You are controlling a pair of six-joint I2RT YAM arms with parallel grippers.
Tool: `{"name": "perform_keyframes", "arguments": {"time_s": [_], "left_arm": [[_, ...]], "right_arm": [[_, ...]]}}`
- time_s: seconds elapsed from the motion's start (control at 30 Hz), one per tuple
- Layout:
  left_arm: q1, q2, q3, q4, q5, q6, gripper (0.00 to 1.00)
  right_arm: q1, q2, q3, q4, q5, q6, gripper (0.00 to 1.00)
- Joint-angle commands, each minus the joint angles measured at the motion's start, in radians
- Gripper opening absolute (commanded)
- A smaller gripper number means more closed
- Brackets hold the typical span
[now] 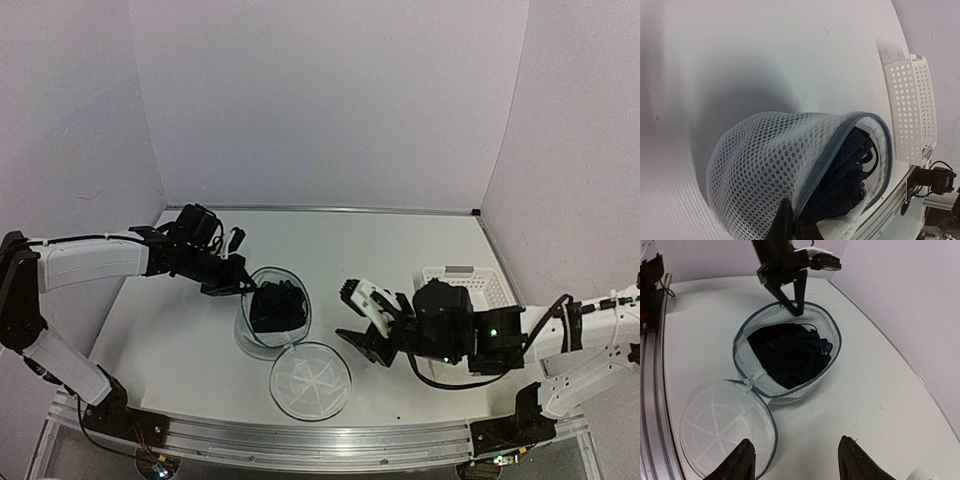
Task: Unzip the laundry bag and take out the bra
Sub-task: Pick up the bra from the laundry bag.
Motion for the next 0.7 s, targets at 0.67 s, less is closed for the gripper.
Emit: {"name": "perform_keyframes", "arguments": {"time_s": [0.67], "left_arm": [[-0.082, -0.111, -0.127, 0.173, 0.085, -0.099, 0.00]], "right_arm": [[-0.158, 0.525, 0.627, -0.382, -0.439, 0.611, 0.52]]}}
